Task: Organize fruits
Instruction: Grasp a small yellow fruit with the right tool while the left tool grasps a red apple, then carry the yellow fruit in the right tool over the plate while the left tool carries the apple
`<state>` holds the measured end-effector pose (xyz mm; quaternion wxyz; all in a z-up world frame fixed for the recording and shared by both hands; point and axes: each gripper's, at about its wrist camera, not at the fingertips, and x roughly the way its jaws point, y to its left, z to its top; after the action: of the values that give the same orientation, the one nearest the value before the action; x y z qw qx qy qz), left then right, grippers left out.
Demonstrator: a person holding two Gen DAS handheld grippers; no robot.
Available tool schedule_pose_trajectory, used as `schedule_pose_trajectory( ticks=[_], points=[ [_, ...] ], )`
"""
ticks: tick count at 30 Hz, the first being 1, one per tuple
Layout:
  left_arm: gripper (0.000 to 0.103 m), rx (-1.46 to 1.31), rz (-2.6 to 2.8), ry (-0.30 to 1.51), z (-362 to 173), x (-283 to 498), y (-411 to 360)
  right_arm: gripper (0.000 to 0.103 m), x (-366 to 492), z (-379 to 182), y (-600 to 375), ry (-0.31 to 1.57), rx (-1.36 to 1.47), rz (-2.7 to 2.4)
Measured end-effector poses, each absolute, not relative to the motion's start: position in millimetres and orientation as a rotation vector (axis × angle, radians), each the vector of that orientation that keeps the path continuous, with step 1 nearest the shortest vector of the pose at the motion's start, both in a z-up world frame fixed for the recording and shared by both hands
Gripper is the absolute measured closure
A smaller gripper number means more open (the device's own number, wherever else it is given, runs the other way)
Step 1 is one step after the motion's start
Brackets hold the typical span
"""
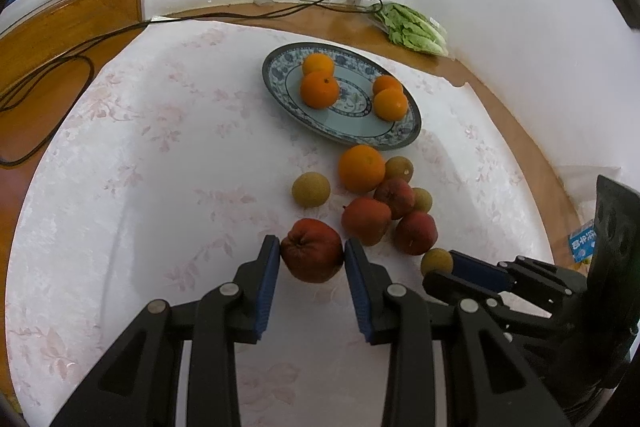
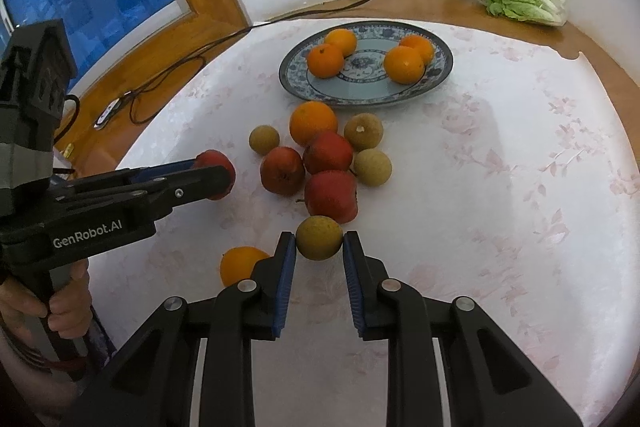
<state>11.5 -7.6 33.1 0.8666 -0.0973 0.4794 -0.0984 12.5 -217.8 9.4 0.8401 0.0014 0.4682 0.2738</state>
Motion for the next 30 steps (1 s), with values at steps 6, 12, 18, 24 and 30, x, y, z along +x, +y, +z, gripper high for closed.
schedule_pose_trajectory(
  ticks=[6,12,18,24,30],
  points=[
    [0.068,-0.198,-0.207,1.0,35.2,11.7,-10.4,0.077,12.5,13.1,-220.2,0.977,0.013,0.581],
    [0.068,-0.191,-0.211,0.994,37.7,13.0,-12.6,0.077,14.0,17.4,-221.9,0.965,0.014,0.58],
    [0.068,-0.183,-0.217,0.978,42.4,15.5,-14.8,0.077,18.2,20.8,-223.5,0.956,0.017,0.572],
    [0.068,-0.178,-0.221,0.967,47.1,20.8,-16.9,0.077,23.6,26.9,-227.0,0.937,0.027,0.562],
    [0.068,-0.169,-0.223,0.944,54.7,29.8,-20.6,0.077,32.7,33.0,-228.9,0.918,0.025,0.553]
  ],
)
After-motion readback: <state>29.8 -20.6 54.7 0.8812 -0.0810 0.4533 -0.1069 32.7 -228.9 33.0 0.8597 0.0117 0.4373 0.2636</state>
